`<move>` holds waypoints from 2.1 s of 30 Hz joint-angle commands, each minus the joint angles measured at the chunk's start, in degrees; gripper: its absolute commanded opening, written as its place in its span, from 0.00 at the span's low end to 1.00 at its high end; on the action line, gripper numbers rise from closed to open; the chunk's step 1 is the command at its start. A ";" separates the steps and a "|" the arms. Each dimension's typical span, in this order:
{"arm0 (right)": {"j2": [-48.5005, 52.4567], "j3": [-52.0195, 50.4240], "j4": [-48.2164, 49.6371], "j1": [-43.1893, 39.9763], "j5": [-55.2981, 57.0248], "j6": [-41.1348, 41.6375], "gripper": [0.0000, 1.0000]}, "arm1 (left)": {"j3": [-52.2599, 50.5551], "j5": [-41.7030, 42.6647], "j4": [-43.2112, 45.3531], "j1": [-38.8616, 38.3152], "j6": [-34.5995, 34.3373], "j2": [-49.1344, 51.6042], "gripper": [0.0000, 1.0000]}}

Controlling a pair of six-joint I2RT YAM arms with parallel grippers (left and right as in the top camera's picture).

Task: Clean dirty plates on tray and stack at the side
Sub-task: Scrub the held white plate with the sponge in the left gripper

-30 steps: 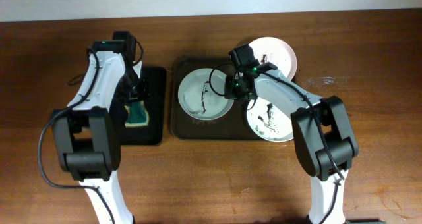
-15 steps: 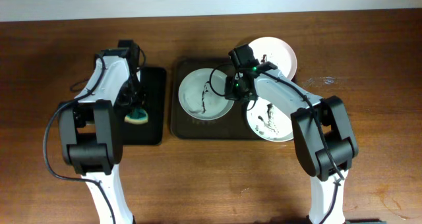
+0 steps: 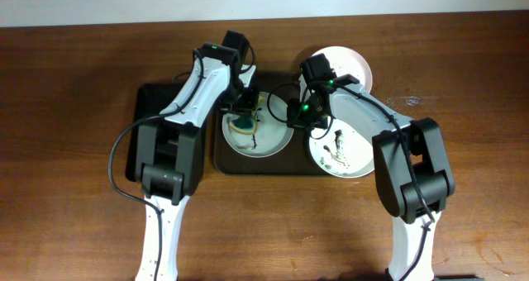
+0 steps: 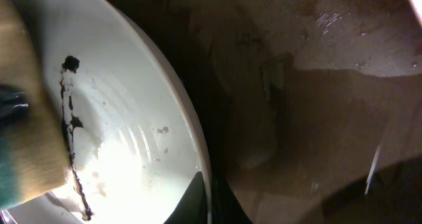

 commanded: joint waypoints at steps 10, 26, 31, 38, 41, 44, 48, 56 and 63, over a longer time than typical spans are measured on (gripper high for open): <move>1.07 -0.35 0.04 -2.21 -4.68 1.18 0.04 | 0.46 -2.19 -1.86 -3.96 -14.82 5.64 0.00; 1.07 -0.37 -7.82 0.72 -4.92 -1.01 0.04 | 7.93 -8.46 -6.71 -4.00 10.47 5.64 0.00; 1.07 -0.37 -8.24 0.72 -4.92 -0.98 0.04 | 7.91 -21.53 5.31 -5.53 10.05 5.75 0.00; 1.07 -0.35 -8.39 -0.87 -9.29 -1.03 0.04 | 7.91 -3.43 -10.71 -10.01 33.88 5.75 0.00; 1.07 -0.35 -8.63 -3.82 -13.90 -3.41 0.04 | 7.91 -10.40 -6.91 -9.05 27.74 5.75 0.00; 1.07 -0.35 -8.22 -4.28 -13.88 -3.58 0.04 | 7.91 -33.81 -4.61 -6.54 -7.63 5.75 0.00; 1.07 -0.35 -8.20 -4.28 -13.88 -3.58 0.04 | 7.91 -44.50 -4.94 -8.41 -4.07 5.75 0.00; 1.07 -0.35 -8.22 -4.28 -13.90 -3.56 0.04 | 7.91 5.68 -12.63 -12.90 26.71 5.75 0.00; 1.07 -0.35 -5.66 -4.28 -13.46 -3.32 0.04 | 7.85 -15.26 -14.10 -3.17 -33.22 5.75 0.00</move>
